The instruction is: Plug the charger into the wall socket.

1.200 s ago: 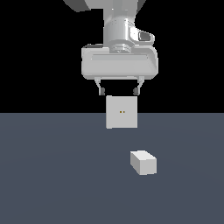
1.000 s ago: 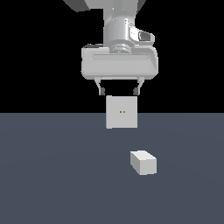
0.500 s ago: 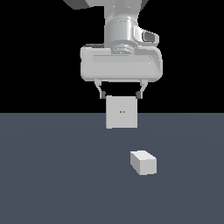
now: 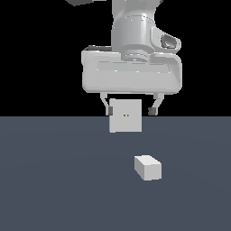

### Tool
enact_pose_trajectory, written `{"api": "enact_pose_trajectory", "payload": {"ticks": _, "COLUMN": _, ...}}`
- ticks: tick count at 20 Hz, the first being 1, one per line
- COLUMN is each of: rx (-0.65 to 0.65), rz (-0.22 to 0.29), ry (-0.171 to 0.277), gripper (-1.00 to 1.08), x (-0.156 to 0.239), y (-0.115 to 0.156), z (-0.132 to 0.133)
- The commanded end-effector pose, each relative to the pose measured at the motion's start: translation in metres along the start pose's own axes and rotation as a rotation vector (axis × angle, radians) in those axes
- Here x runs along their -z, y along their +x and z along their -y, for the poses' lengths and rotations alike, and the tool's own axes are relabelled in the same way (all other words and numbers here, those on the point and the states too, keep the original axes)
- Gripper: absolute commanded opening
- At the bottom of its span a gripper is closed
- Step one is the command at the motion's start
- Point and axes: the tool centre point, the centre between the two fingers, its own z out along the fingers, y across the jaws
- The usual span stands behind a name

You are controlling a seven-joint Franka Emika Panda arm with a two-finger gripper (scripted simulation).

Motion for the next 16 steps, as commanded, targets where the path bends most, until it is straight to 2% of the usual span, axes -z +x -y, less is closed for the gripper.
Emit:
{"api": "enact_pose_trajectory", "payload": {"ticks": 1, "rx": 0.024, "rz": -0.014, "ry": 0.001, "gripper": 1.00, "x": -0.009, "y": -0.013, "z": -0.003}}
{"api": "enact_pose_trajectory", "payload": {"ticks": 8, "rx": 0.074, "rz": -0.044, "ry": 0.004, "gripper": 1.00, "x": -0.030, "y": -0.039, "z": -0.010}}
{"api": "enact_pose_trajectory", "payload": {"ticks": 16, "rx": 0.102, "rz": -0.060, "ry": 0.007, "gripper": 1.00, "x": -0.043, "y": -0.052, "z": -0.015}}
